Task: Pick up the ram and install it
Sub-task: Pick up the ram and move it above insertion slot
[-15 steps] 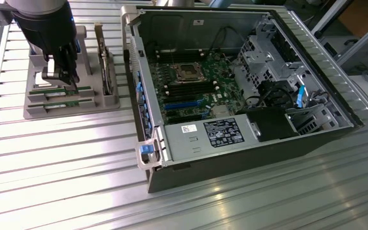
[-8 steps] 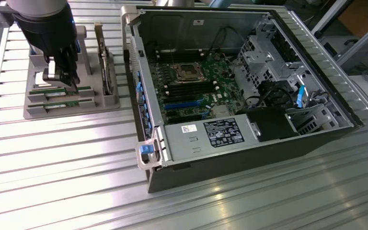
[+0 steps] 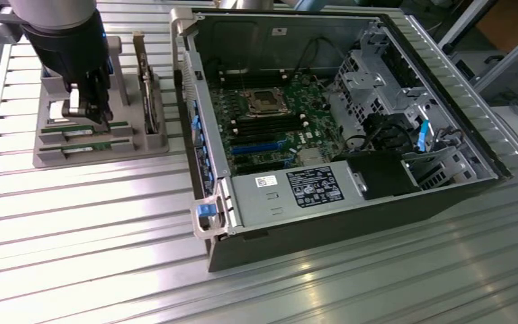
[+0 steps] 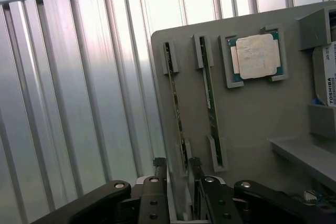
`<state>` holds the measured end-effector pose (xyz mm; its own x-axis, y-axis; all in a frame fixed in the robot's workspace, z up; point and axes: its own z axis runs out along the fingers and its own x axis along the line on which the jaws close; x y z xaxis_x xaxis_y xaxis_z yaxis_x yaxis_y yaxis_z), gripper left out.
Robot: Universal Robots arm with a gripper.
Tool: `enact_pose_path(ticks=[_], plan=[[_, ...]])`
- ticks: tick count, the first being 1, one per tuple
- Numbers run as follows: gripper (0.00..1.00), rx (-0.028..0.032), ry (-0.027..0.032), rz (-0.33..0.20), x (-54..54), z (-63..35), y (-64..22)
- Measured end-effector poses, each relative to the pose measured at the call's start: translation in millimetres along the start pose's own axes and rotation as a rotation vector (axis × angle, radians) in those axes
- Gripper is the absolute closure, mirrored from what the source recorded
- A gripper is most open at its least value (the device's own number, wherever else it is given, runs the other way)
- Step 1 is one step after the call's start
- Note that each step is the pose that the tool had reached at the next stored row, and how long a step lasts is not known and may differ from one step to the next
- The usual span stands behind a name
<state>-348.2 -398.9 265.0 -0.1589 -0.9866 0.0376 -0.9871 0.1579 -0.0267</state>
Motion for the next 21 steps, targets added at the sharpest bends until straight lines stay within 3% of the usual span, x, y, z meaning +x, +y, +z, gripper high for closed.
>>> enact_pose_path(ticks=[21], plan=[[0.7,0.0,0.0,0.0,-0.5,13.8,0.4]])
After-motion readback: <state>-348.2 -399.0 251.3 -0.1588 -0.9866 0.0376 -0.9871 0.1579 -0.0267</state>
